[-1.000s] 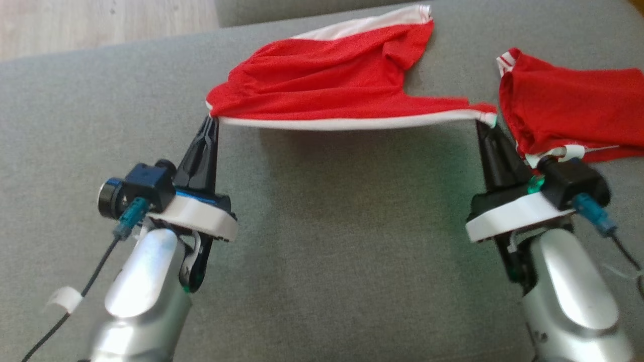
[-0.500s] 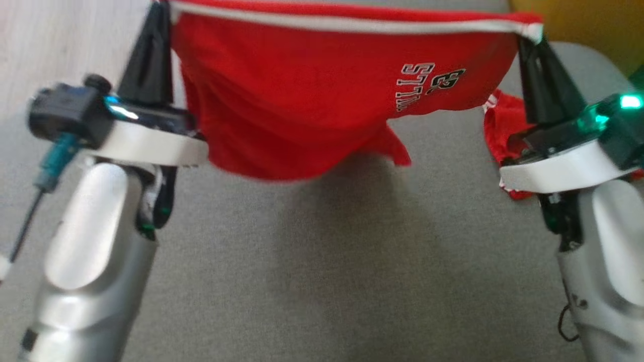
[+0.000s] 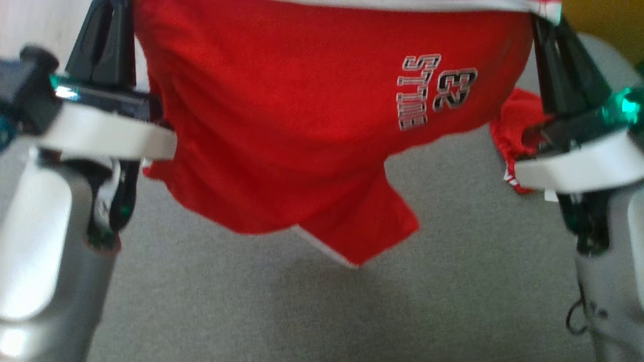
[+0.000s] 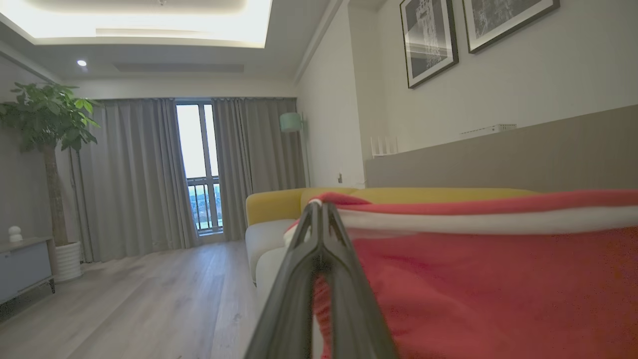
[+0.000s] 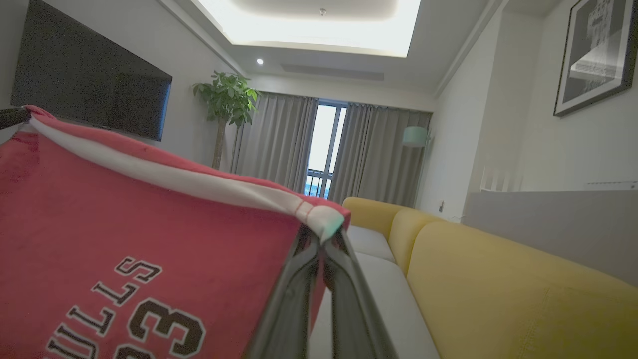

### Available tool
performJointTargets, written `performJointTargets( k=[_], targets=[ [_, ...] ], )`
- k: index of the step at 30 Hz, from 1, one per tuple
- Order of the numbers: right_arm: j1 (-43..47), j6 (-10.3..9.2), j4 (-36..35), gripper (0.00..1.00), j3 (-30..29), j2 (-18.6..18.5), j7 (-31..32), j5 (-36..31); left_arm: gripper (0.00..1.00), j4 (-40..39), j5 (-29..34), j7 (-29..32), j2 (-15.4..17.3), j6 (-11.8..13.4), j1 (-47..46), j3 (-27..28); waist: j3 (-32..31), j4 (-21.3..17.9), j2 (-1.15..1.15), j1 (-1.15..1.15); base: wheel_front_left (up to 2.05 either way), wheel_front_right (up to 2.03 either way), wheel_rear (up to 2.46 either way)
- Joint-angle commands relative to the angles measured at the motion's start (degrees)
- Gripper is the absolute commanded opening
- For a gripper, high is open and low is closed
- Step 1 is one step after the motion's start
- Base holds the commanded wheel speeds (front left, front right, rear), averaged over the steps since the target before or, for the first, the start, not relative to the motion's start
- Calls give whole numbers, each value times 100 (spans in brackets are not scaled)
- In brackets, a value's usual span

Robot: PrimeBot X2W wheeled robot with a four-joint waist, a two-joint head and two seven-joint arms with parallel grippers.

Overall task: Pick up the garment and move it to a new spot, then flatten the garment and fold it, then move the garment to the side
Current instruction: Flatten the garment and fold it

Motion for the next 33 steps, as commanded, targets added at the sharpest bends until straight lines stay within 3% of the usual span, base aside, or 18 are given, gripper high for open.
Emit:
performJointTargets(
  k=[1, 6, 10, 14, 18, 24, 27, 33],
  targets=[
    [-453, -4, -91, 0, 73, -48, 115, 114, 0, -25, -107, 111, 218, -43, -544, 260, 340, 39, 0, 1, 0, 0, 0],
    [-1559, -4, 429, 0, 158, -433, 264, 305, 0, 969, -280, 315, 125, -344, -1851, 203, 1214, 182, 0, 1, 0, 0, 0],
    [-2988, -4, 1367, 0, 518, -761, 45, 238, 0, 2235, -184, 91, 79, -565, -3267, 211, 1795, 173, 0, 1, 0, 0, 0],
    [-4418, -4, 2664, 0, 620, -566, -413, 191, 0, 3405, -29, -355, 121, -658, -4427, 290, 2186, 85, 0, 1, 0, 0, 0],
    [-5266, -4, 3921, 0, 672, -345, -946, 25, 0, 4401, 65, -958, 67, -783, -5038, 261, 2367, 70, 0, 1, 0, 0, 0],
    [-5332, -4, 5317, 0, 1191, -315, -1359, -123, 0, 5443, 61, -1817, -204, -1101, -4825, -48, 2464, 204, 0, 1, 0, 0, 0],
    [-5018, -4, 5826, 0, 1572, -456, -1493, -120, 0, 5852, -239, -2109, -454, -1211, -4408, -57, 2407, 300, 0, 1, 0, 0, 0],
    [-4154, -4, 6470, 0, 2473, -711, -1654, 183, 0, 6201, -345, -2358, -529, -1291, -3264, -549, 2091, 406, 0, 1, 0, 0, 0]
  ],
)
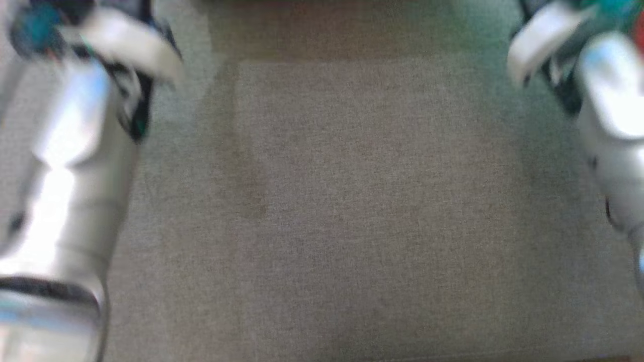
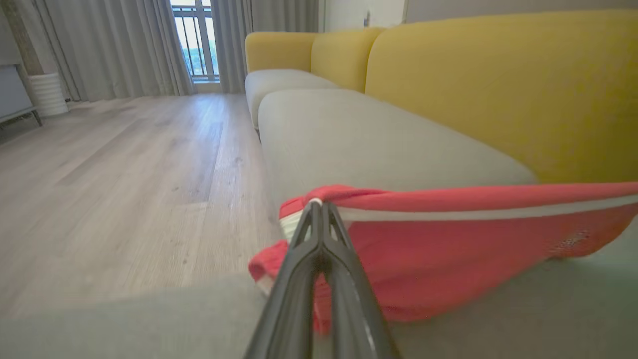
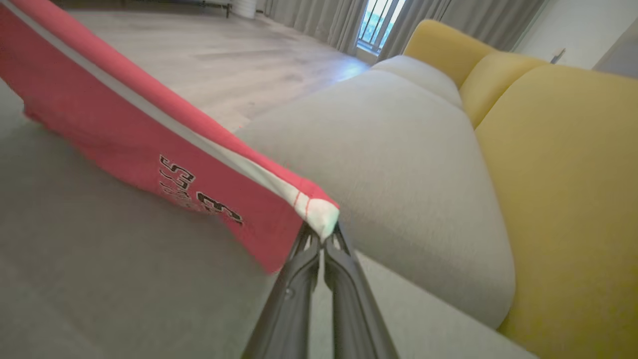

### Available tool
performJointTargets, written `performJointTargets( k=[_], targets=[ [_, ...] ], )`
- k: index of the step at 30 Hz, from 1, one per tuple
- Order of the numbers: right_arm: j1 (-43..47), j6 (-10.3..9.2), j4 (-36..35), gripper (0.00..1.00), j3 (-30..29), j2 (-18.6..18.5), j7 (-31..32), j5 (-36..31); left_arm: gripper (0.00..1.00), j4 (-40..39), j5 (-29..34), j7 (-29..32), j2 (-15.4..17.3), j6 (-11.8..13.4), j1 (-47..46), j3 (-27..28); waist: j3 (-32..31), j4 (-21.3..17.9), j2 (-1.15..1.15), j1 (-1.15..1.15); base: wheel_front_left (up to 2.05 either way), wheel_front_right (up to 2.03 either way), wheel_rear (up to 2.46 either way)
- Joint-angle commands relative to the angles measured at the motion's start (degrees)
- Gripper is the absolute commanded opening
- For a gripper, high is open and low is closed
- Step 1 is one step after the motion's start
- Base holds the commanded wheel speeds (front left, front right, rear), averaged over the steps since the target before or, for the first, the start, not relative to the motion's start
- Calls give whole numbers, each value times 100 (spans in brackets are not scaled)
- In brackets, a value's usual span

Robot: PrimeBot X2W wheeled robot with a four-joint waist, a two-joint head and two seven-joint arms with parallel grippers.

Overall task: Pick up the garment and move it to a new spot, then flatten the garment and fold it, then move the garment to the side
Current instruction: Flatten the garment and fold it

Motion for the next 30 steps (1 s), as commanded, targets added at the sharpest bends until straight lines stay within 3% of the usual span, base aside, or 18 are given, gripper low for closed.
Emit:
performJointTargets(
  k=[1, 7, 8, 14, 23, 30],
  targets=[
    [155, -5, -42, 0, 177, -151, -51, 168, 0, -139, -87, -77, 307, 18, 81, 30, -176, 41, 0, 1, 0, 0, 0],
    [1042, -5, -202, 0, 1485, -709, 318, 1347, 0, -471, -298, -109, 548, 15, 1370, -873, -752, 91, 0, 1, 0, 0, 0],
    [1042, -5, -202, 0, 1485, -709, 318, 1347, 0, -471, -298, -109, 548, 15, 1370, -873, -752, 91, 0, 1, 0, 0, 0],
    [1540, -5, -983, 0, 2421, -1444, 745, 2507, 0, -671, -292, -87, 814, 14, 2060, -1361, -1210, 52, 0, 1, 0, 0, 0],
    [2058, -5, -1939, 0, 3303, -2277, 1021, 3534, 0, -1171, -358, 123, 1029, 143, 2964, -1557, -1844, -50, 0, 1, 0, 0, 0],
    [2640, -5, -2601, 0, 3738, -2785, 1248, 4076, 0, -2054, -584, 370, 1188, 405, 4026, -1621, -2556, -145, 0, 1, 0, 0, 0]
  ],
)
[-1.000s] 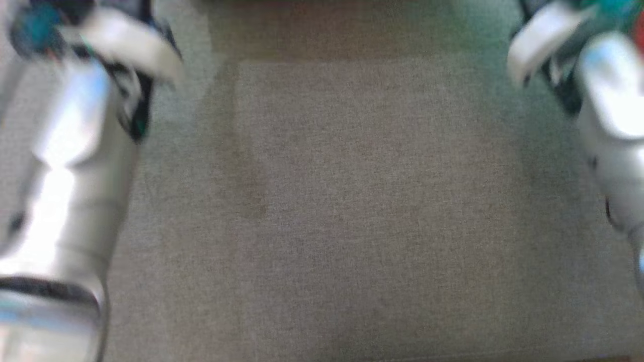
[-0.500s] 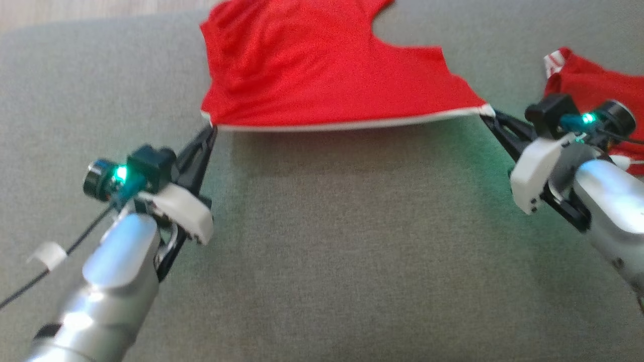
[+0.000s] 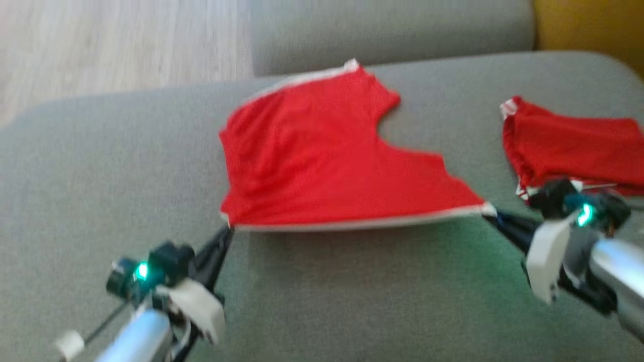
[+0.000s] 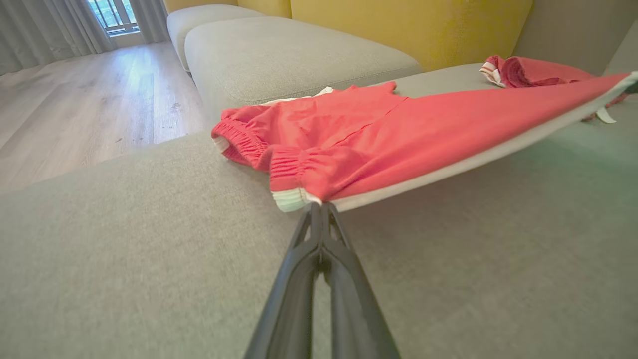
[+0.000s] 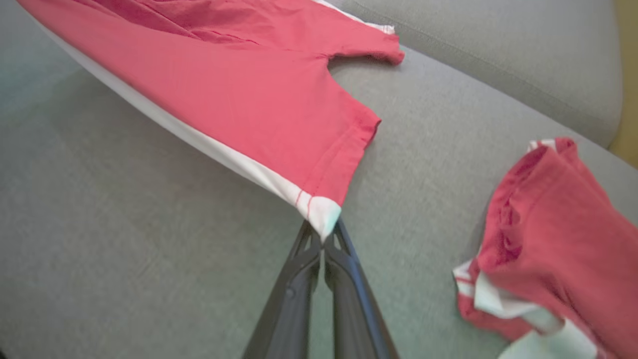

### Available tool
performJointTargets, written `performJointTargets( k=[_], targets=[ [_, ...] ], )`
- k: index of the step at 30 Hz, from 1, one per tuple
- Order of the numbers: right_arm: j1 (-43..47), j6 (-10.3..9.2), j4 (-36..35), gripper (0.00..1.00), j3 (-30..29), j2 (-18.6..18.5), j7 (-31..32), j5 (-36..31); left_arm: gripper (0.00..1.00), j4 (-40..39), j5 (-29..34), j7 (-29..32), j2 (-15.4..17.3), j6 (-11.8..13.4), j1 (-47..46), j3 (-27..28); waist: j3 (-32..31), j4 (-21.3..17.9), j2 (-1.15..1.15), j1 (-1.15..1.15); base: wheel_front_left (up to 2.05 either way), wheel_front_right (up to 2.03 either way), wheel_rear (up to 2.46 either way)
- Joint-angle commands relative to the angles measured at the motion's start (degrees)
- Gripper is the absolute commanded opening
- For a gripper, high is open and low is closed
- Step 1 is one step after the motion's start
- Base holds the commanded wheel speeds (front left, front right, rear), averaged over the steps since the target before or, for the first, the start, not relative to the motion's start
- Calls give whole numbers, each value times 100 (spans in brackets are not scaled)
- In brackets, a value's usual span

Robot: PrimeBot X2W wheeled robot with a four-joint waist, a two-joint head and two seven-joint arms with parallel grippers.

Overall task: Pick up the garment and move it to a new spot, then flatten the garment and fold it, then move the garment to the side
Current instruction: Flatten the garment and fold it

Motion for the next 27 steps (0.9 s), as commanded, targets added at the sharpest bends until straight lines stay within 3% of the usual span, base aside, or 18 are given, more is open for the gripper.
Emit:
performJointTargets(
  k=[1, 8, 13, 19, 27],
  targets=[
    [168, -5, -183, 0, -9, -406, 67, 139, 0, -332, -106, 42, 324, 150, 20, 247, -308, -79, -1, 1, 0, 0, 0],
    [649, -5, -1040, 0, 82, -1127, 288, 484, 0, -1676, -316, 346, 566, 671, 1073, 267, -460, -113, -1, 1, 0, 0, 0],
    [869, -5, -1340, 0, -100, -1420, 242, 619, 0, -2478, -382, 515, 721, 972, 1553, 274, -465, -55, -1, 1, 0, 0, 0],
    [678, -5, -1460, 0, -451, -1440, 275, 400, 0, -2868, -284, 660, 850, 1131, 1348, 361, -324, 59, -1, 1, 0, 0, 0],
    [98, -5, -1444, 0, -1042, -1231, 414, 194, 0, -2900, -212, 897, 818, 1076, 566, 470, 207, 255, -1, 1, 0, 0, 0]
  ],
)
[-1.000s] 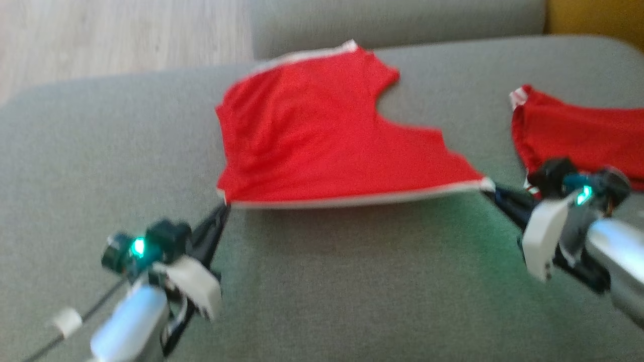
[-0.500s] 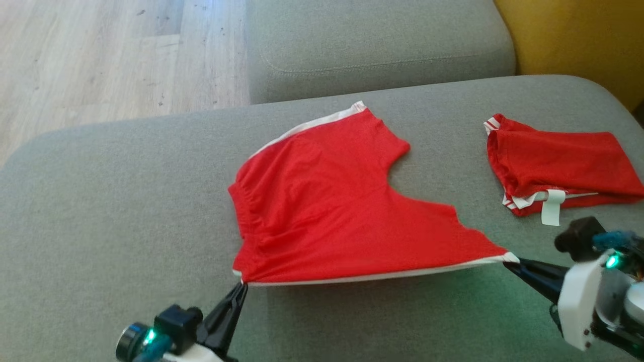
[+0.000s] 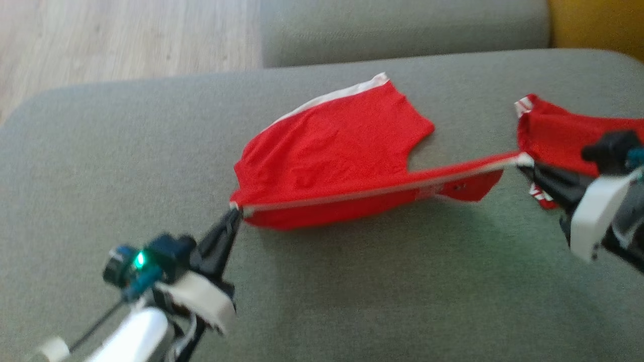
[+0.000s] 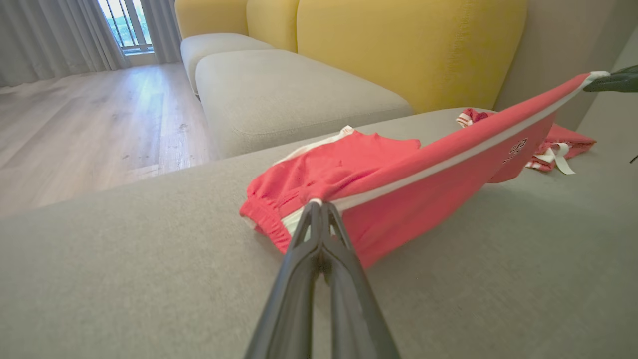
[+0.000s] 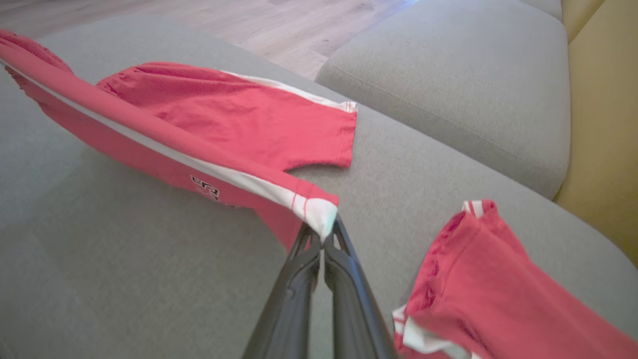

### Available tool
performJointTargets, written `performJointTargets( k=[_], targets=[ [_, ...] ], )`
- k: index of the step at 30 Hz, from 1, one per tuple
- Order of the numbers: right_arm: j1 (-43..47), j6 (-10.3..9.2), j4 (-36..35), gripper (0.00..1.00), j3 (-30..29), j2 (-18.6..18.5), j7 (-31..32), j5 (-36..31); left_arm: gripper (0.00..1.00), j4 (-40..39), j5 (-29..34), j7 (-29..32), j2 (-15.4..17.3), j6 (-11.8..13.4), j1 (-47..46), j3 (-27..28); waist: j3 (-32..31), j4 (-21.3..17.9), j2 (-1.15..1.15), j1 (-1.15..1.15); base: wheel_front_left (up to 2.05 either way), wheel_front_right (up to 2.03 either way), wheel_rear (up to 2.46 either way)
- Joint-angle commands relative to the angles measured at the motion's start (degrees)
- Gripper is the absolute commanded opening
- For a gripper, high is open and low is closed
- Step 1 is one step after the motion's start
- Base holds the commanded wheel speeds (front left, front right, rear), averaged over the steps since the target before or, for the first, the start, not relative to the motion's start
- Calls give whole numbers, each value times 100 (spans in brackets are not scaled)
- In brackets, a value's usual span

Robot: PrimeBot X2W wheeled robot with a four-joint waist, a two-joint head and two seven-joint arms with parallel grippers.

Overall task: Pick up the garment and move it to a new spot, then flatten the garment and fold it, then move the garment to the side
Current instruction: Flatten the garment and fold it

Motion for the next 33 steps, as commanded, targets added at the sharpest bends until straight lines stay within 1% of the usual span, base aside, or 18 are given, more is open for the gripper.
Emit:
performJointTargets(
  k=[1, 8, 13, 17, 20, 24, 33],
  targets=[
    [-82, -5, -2, 0, -131, -148, 19, -24, 0, -92, 50, 17, 190, 21, -348, 361, 186, 107, 0, -2, 0, 0, 0],
    [-916, -5, 250, 0, -336, 126, 285, -389, 0, 257, 173, 294, 163, -227, -1284, 346, 758, 368, 0, -2, 0, 0, 0],
    [-1547, -5, 512, 0, -216, 271, 470, -600, 0, 651, 281, 488, 17, -465, -1965, 220, 1173, 544, 0, -2, 0, 0, 0],
    [-2107, -5, 781, 0, -68, 417, 617, -610, 0, 1025, 427, 661, -91, -591, -2476, 94, 1499, 663, 0, -2, 0, 0, 0],
    [-2528, -5, 1000, 0, 172, 524, 763, -633, 0, 1242, 520, 692, -194, -589, -2795, 63, 1759, 747, 0, -2, 0, 0, 0],
    [-3034, -5, 1342, 0, 474, 633, 803, -681, 0, 1544, 635, 609, -344, -570, -3130, 26, 2024, 870, 0, -2, 0, 0, 0],
    [-3785, -5, 1929, 0, 914, 815, 636, -493, 0, 2144, 720, 370, -629, -696, -3661, -67, 2461, 1096, 0, -2, 0, 0, 0]
  ],
)
